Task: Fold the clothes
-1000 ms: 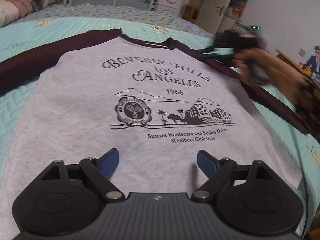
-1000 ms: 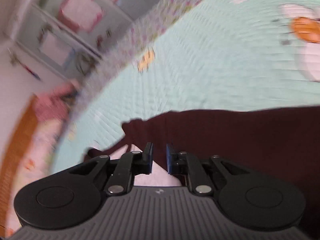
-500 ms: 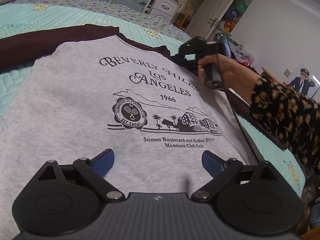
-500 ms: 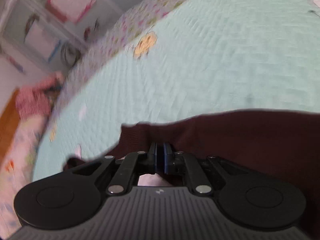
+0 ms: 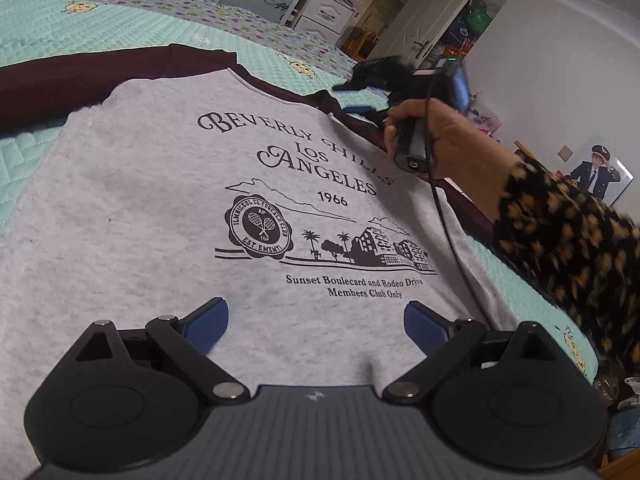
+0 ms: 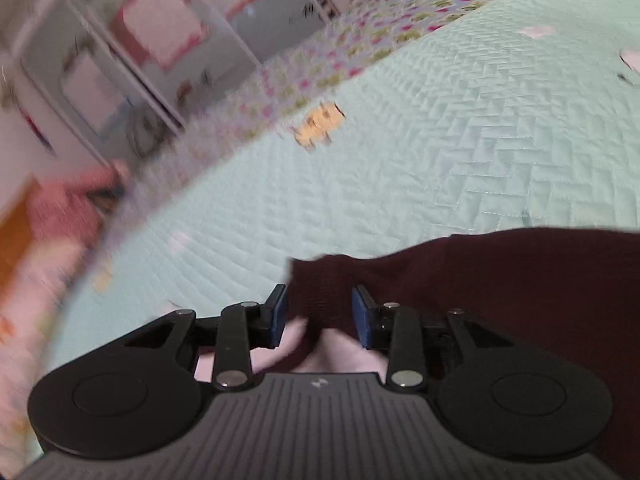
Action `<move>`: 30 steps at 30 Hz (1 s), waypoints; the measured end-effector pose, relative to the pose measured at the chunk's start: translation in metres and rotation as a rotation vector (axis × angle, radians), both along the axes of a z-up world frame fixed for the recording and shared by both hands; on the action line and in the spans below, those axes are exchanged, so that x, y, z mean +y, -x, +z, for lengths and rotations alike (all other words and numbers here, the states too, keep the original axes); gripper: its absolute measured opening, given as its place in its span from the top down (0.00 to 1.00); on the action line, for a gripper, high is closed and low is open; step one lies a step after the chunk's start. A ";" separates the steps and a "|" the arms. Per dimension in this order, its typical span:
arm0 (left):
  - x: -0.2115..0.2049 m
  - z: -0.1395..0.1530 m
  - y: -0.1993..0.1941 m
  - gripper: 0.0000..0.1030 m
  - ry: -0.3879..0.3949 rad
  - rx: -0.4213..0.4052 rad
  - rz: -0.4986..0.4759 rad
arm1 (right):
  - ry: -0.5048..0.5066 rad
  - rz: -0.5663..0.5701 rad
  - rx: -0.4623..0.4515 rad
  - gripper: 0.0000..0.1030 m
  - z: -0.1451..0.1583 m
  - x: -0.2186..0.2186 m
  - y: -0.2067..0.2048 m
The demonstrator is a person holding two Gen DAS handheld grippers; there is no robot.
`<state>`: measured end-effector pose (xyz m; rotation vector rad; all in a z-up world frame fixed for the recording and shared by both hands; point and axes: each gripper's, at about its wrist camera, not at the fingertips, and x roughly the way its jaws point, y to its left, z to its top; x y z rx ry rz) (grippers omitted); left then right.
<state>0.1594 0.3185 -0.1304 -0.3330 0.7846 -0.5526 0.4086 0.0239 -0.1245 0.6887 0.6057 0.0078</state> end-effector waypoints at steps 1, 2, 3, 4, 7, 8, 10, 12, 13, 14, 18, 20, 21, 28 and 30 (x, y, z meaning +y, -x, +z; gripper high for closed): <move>0.000 0.000 0.000 0.05 0.000 -0.001 -0.002 | -0.019 0.007 -0.022 0.63 0.002 0.004 0.009; 0.001 0.000 0.000 0.05 0.001 0.000 -0.003 | -0.030 0.040 -0.008 0.63 -0.003 0.011 0.011; 0.001 0.000 -0.001 0.05 0.005 0.002 -0.003 | -0.041 0.080 0.015 0.63 -0.009 0.018 0.011; 0.002 0.000 -0.001 0.05 0.011 0.004 -0.003 | -0.056 0.137 0.080 0.63 -0.021 0.026 0.002; 0.005 0.000 -0.001 0.05 0.030 0.013 -0.002 | -0.049 0.155 0.075 0.64 -0.025 0.030 0.002; 0.006 0.000 -0.002 0.05 0.040 0.018 0.001 | -0.061 0.147 0.064 0.62 -0.020 0.028 0.005; 0.009 0.000 -0.004 0.05 0.059 0.027 0.005 | -0.078 0.181 -0.002 0.62 -0.004 0.028 0.019; 0.010 -0.001 -0.004 0.05 0.066 0.029 0.000 | -0.095 0.227 -0.057 0.62 0.005 0.027 0.040; 0.009 -0.001 -0.004 0.05 0.064 0.026 -0.002 | -0.117 0.234 -0.018 0.61 -0.003 0.024 0.041; 0.009 -0.001 -0.004 0.05 0.061 0.024 -0.004 | -0.141 0.240 0.039 0.59 -0.014 0.020 0.041; 0.013 0.004 -0.004 0.11 0.085 0.040 0.024 | -0.214 0.199 0.120 0.77 -0.039 0.009 0.047; 0.024 0.011 -0.005 0.33 0.160 0.060 0.048 | -0.239 0.227 0.047 0.68 -0.027 0.011 0.062; 0.030 0.017 -0.006 0.35 0.200 0.046 0.050 | -0.262 0.251 0.018 0.62 -0.023 0.014 0.073; 0.055 0.070 -0.034 0.37 0.100 -0.061 0.202 | -0.266 0.423 0.160 0.68 -0.035 0.041 0.125; 0.050 0.083 -0.062 0.39 0.002 -0.072 0.228 | -0.312 0.365 0.095 0.68 -0.024 0.027 0.122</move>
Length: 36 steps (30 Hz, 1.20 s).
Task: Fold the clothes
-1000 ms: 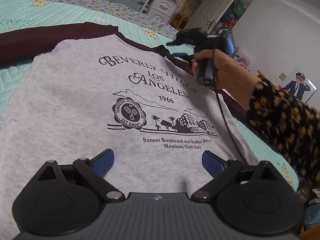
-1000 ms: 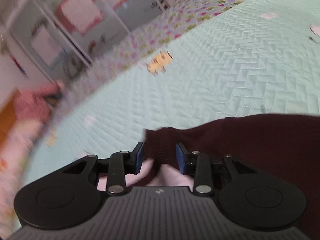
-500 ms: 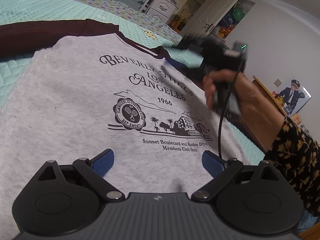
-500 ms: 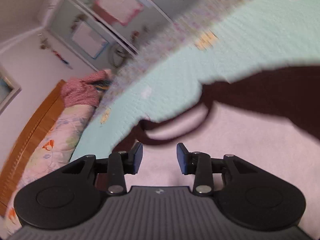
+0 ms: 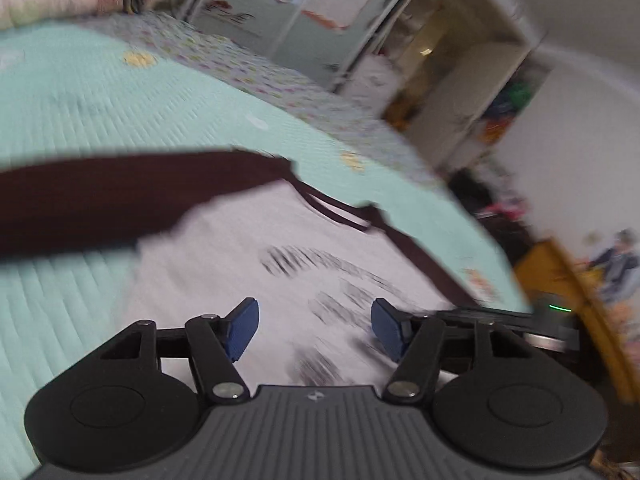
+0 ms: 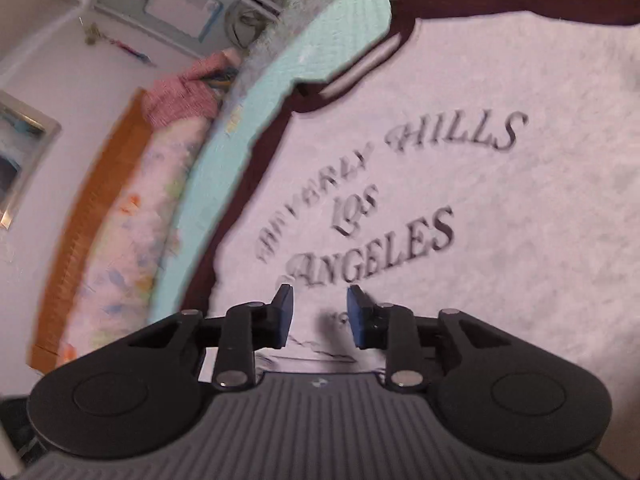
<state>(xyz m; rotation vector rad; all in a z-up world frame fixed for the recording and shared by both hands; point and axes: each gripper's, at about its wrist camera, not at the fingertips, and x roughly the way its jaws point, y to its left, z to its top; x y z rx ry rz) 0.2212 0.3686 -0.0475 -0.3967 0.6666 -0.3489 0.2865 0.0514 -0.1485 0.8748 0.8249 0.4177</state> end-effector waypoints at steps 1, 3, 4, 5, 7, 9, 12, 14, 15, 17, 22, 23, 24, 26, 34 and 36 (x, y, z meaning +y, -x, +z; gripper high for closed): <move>-0.007 0.006 -0.013 0.39 -0.043 -0.015 -0.007 | -0.027 -0.040 -0.026 0.68 0.006 -0.008 -0.001; -0.024 0.018 -0.040 0.39 -0.115 -0.046 -0.038 | -0.024 -0.157 -0.086 0.67 0.014 -0.026 -0.010; -0.037 0.020 -0.055 0.39 -0.137 -0.055 -0.063 | -0.007 -0.204 -0.102 0.65 0.014 -0.032 -0.018; -0.050 0.023 -0.070 0.39 -0.158 -0.064 -0.088 | 0.014 -0.246 -0.113 0.64 0.013 -0.037 -0.026; -0.071 0.022 -0.102 0.41 -0.204 -0.068 -0.126 | 0.016 -0.318 -0.128 0.61 0.007 -0.050 -0.039; -0.088 0.013 -0.132 0.42 -0.241 -0.070 -0.152 | -0.049 -0.368 -0.129 0.55 -0.006 -0.064 -0.047; -0.115 -0.004 -0.158 0.42 -0.293 -0.066 -0.219 | -0.219 -0.378 -0.201 0.48 -0.024 -0.094 -0.035; -0.129 -0.013 -0.175 0.42 -0.298 -0.057 -0.266 | -0.320 -0.402 -0.270 0.47 -0.031 -0.120 -0.021; -0.135 -0.016 -0.183 0.42 -0.301 -0.059 -0.267 | -0.367 -0.427 -0.299 0.46 -0.031 -0.134 -0.014; -0.147 -0.023 -0.199 0.42 -0.306 -0.061 -0.269 | -0.472 -0.482 -0.323 0.43 -0.028 -0.163 -0.007; -0.181 -0.038 -0.229 0.42 -0.369 -0.025 -0.310 | -0.528 -0.511 -0.343 0.28 -0.010 -0.204 0.005; -0.186 -0.040 -0.231 0.42 -0.385 -0.030 -0.313 | -0.528 -0.514 -0.352 0.28 -0.010 -0.209 0.005; -0.190 -0.042 -0.234 0.42 -0.380 -0.026 -0.315 | -0.531 -0.516 -0.360 0.28 -0.011 -0.212 0.005; -0.198 -0.045 -0.240 0.42 -0.369 -0.016 -0.317 | -0.551 -0.527 -0.345 0.27 -0.022 -0.215 0.000; -0.210 -0.056 -0.252 0.44 -0.361 0.041 -0.329 | -0.472 -0.462 -0.314 0.26 -0.048 -0.206 -0.030; -0.212 -0.058 -0.255 0.56 -0.374 0.039 -0.340 | -0.412 -0.456 -0.295 0.26 -0.049 -0.201 -0.034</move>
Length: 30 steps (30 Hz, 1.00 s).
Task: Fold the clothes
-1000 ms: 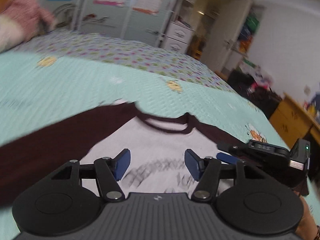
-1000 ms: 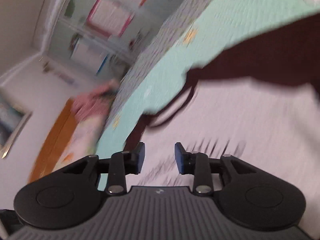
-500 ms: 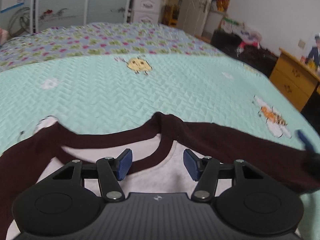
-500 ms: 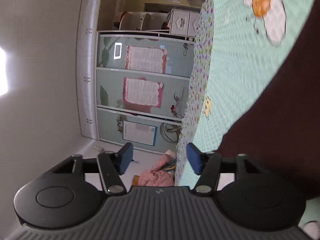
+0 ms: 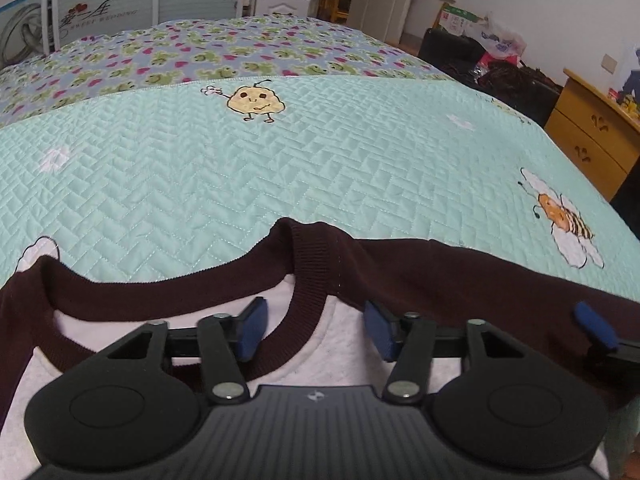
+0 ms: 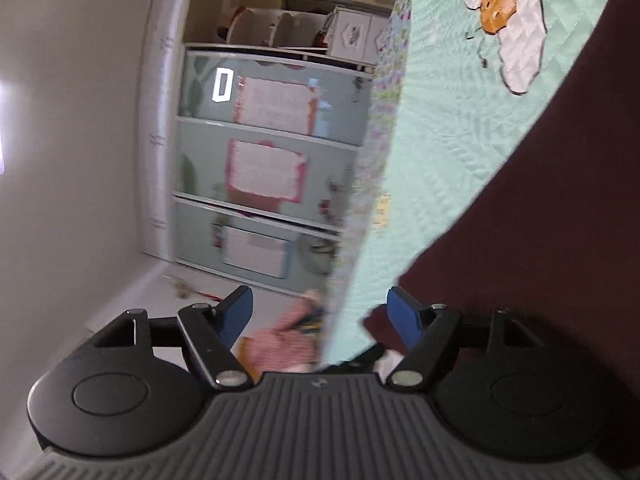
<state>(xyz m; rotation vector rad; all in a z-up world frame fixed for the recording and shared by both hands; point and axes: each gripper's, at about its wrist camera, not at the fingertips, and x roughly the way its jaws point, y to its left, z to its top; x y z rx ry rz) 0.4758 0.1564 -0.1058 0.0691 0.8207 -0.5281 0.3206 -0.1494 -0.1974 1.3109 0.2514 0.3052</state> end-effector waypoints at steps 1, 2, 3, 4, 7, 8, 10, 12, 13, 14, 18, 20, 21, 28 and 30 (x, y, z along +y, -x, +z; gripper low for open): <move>0.000 -0.002 -0.001 0.62 -0.005 0.002 -0.001 | 0.022 0.002 0.016 0.26 -0.001 0.001 -0.002; 0.000 -0.003 -0.001 0.67 -0.009 0.001 0.001 | 0.042 0.002 0.033 0.26 -0.001 0.002 -0.003; 0.001 -0.003 -0.002 0.69 -0.013 0.001 0.003 | 0.053 0.002 0.039 0.26 -0.002 0.002 -0.003; 0.002 -0.003 -0.001 0.74 -0.011 0.005 0.003 | 0.059 0.004 0.038 0.26 -0.003 0.002 -0.002; 0.006 -0.002 0.001 0.81 -0.007 0.016 0.006 | 0.071 0.006 0.030 0.26 -0.007 0.001 0.004; 0.006 0.000 0.003 0.83 -0.010 0.010 0.004 | 0.075 0.005 0.027 0.26 -0.008 0.001 0.005; 0.004 0.003 0.006 0.83 -0.011 -0.004 0.004 | 0.086 0.004 0.023 0.26 -0.009 0.002 0.007; 0.002 0.006 0.004 0.83 0.002 -0.010 0.012 | 0.096 0.005 0.023 0.26 -0.010 0.003 0.007; 0.002 0.007 0.002 0.82 0.010 -0.011 0.015 | 0.099 0.006 0.022 0.26 -0.012 0.002 0.008; 0.002 0.008 0.000 0.80 0.022 -0.010 0.018 | 0.096 0.006 0.021 0.26 -0.013 0.002 0.009; 0.005 0.008 -0.007 0.77 0.046 -0.003 0.045 | 0.075 0.004 0.012 0.26 -0.015 0.001 0.011; 0.011 0.010 -0.012 0.75 0.087 0.007 0.073 | 0.069 0.004 0.009 0.26 -0.016 0.001 0.011; 0.015 0.011 -0.015 0.74 0.119 0.017 0.089 | 0.066 0.003 0.008 0.26 -0.016 0.001 0.012; 0.030 0.007 -0.052 0.71 0.292 0.157 0.138 | 0.055 -0.002 0.001 0.26 -0.017 0.001 0.014; 0.028 0.003 -0.059 0.68 0.313 0.223 0.127 | 0.041 -0.003 -0.004 0.26 -0.018 0.000 0.014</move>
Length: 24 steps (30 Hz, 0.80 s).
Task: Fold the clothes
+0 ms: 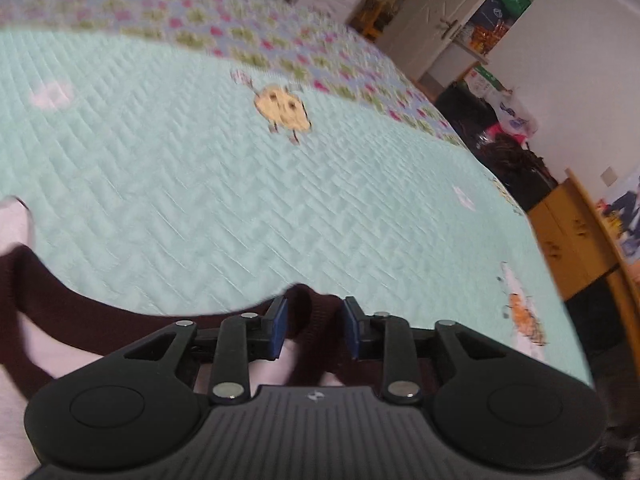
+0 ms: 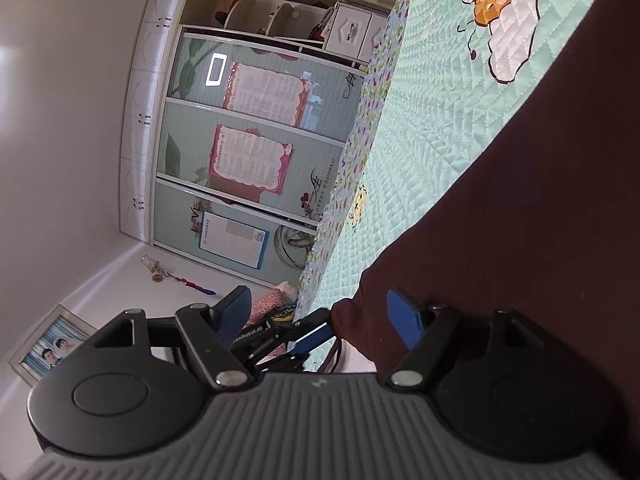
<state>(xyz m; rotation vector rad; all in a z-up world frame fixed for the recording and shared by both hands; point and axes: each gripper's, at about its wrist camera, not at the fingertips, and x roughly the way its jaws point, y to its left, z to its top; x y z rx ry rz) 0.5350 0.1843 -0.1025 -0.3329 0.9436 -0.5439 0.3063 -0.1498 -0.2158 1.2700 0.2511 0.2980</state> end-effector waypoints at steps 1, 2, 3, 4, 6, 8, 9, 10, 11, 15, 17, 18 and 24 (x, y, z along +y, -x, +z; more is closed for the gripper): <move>-0.002 -0.001 -0.003 0.66 -0.012 0.025 0.000 | -0.007 -0.002 -0.002 0.26 -0.001 0.000 0.000; -0.002 -0.002 -0.005 0.66 -0.014 0.041 0.001 | -0.010 -0.003 -0.004 0.26 -0.001 0.000 0.001; -0.003 -0.002 -0.008 0.66 -0.017 0.058 0.002 | -0.011 -0.005 -0.005 0.26 -0.001 0.000 0.001; -0.003 -0.002 -0.011 0.66 -0.018 0.076 0.004 | -0.007 -0.007 -0.005 0.26 0.000 0.001 0.001; -0.001 -0.003 -0.018 0.65 -0.002 0.131 0.020 | 0.009 -0.010 -0.004 0.26 0.003 0.003 0.000; 0.001 -0.003 -0.023 0.66 0.012 0.176 0.033 | 0.019 -0.011 -0.004 0.26 0.005 0.005 0.000; 0.002 -0.002 -0.024 0.66 0.017 0.190 0.036 | 0.019 -0.012 -0.004 0.26 0.005 0.005 0.000; 0.002 -0.002 -0.024 0.66 0.024 0.202 0.038 | 0.016 -0.012 -0.005 0.26 0.004 0.005 0.000; 0.001 -0.001 -0.023 0.67 0.029 0.210 0.040 | 0.012 -0.013 -0.006 0.26 0.004 0.005 0.001; -0.007 0.003 -0.012 0.81 0.001 0.133 0.044 | 0.005 -0.013 -0.009 0.26 0.002 0.004 0.002; -0.012 0.005 -0.005 0.86 -0.024 0.074 0.039 | 0.006 -0.013 -0.010 0.26 0.002 0.003 0.002; -0.012 0.005 -0.002 0.88 -0.034 0.055 0.040 | 0.007 -0.013 -0.010 0.26 0.002 0.003 0.001; -0.002 -0.001 0.005 0.97 -0.097 0.011 0.064 | 0.044 -0.010 0.023 0.36 0.003 0.004 0.001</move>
